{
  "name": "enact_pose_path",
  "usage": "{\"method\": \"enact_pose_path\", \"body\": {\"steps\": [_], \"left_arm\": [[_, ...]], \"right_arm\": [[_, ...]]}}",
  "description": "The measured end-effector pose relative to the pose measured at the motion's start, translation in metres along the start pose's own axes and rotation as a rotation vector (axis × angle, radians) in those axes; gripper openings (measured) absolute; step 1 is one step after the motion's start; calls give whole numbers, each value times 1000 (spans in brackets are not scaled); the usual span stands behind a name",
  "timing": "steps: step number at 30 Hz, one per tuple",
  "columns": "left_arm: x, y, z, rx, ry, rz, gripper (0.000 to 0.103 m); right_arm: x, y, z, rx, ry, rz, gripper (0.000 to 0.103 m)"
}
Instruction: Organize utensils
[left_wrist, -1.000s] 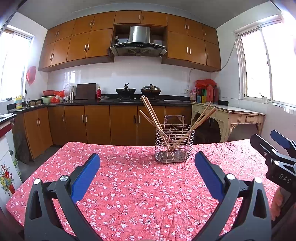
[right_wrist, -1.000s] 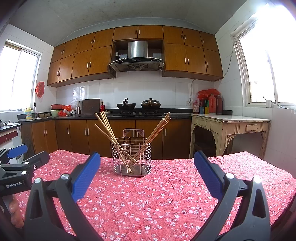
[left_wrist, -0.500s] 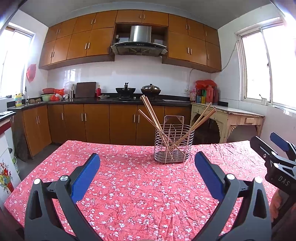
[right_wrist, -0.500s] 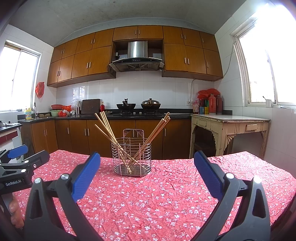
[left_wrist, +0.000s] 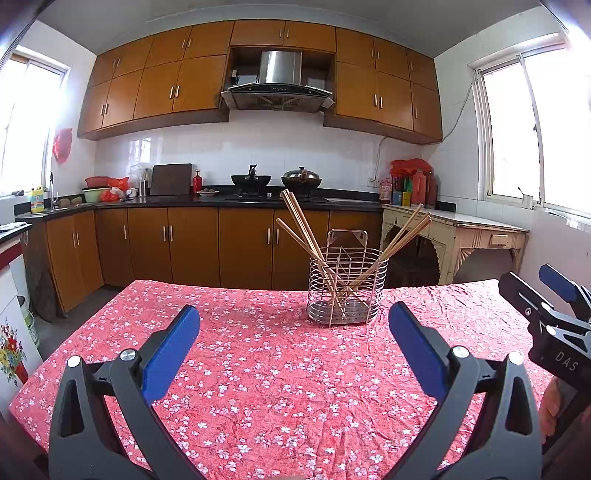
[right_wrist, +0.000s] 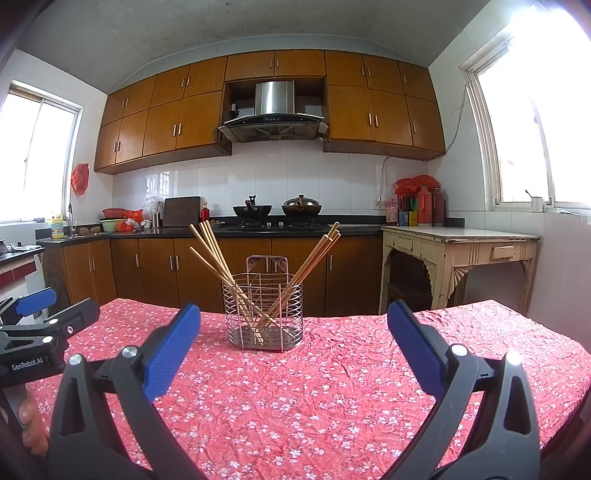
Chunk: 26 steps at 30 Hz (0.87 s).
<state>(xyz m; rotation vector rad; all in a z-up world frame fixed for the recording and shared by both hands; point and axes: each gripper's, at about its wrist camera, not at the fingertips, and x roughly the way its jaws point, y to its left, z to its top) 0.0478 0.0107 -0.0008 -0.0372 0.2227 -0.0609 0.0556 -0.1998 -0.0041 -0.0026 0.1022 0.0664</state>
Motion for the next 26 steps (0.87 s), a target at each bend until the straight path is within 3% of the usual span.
{"method": "enact_pose_path", "body": {"steps": [26], "left_arm": [[-3,-4,2,2,-8,4,101]], "right_arm": [[-1,1,-4,3,3,4,99]]}}
